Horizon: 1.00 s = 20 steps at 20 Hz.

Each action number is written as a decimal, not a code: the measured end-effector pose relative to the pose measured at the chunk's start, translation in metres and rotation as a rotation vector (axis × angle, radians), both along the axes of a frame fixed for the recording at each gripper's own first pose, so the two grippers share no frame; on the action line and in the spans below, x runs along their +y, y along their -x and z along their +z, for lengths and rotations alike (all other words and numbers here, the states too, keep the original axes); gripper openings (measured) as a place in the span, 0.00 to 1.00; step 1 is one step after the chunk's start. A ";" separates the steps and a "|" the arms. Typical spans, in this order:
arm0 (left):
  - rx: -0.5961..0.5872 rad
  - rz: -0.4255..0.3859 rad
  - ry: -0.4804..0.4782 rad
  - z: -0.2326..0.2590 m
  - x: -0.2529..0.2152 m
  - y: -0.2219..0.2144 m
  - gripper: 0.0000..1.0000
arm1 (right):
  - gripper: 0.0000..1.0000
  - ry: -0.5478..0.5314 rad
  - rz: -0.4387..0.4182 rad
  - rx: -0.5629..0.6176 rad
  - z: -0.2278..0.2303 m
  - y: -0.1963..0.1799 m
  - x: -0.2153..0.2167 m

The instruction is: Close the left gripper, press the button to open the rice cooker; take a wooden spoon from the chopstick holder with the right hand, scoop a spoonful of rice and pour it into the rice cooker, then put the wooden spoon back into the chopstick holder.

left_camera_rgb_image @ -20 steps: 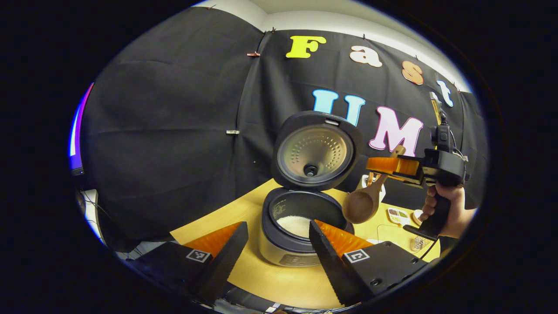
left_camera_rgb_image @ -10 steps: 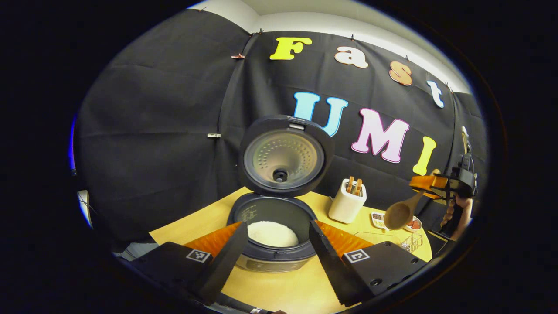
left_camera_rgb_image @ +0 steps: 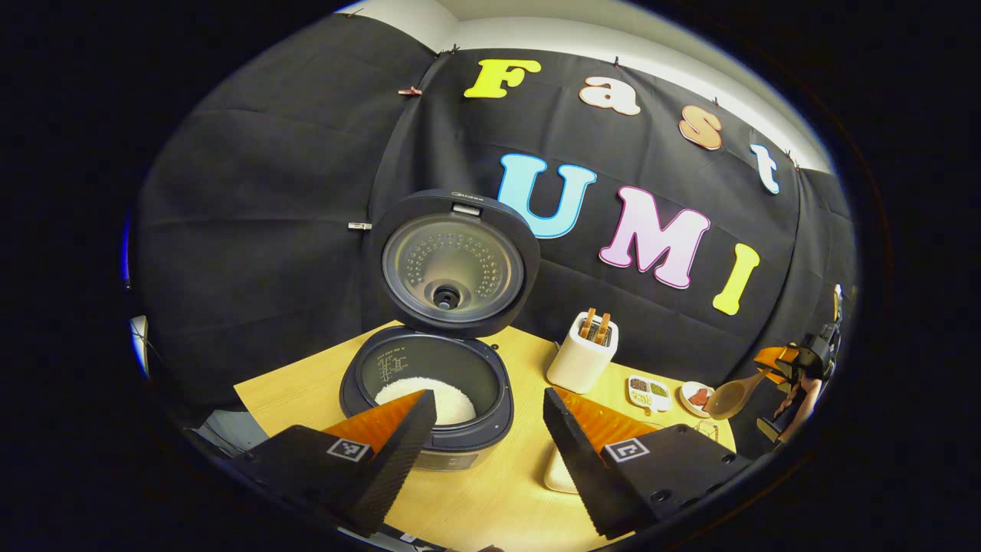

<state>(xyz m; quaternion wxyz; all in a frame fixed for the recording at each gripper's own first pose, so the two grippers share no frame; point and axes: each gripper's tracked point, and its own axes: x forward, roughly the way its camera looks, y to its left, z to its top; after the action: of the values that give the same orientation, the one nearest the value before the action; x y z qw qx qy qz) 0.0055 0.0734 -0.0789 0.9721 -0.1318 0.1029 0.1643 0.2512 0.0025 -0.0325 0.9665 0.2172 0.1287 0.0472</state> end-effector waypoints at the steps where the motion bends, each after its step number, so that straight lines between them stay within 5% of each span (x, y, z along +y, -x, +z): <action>1: 0.004 0.017 -0.006 0.001 0.000 0.000 0.95 | 0.18 0.000 -0.026 0.010 -0.007 -0.005 -0.015; 9: 0.012 0.079 -0.092 0.023 -0.021 -0.006 0.95 | 0.18 -0.020 -0.173 0.096 -0.070 -0.024 -0.093; 20: -0.011 0.120 -0.175 0.050 -0.011 -0.013 0.95 | 0.18 0.053 -0.155 0.230 -0.149 -0.039 -0.067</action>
<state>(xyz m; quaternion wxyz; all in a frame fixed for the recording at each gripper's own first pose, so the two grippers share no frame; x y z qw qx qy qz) 0.0185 0.0621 -0.0285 0.9689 -0.0532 0.0749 0.2297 0.2905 -0.0648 -0.1816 0.9515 0.2047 0.2229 -0.0563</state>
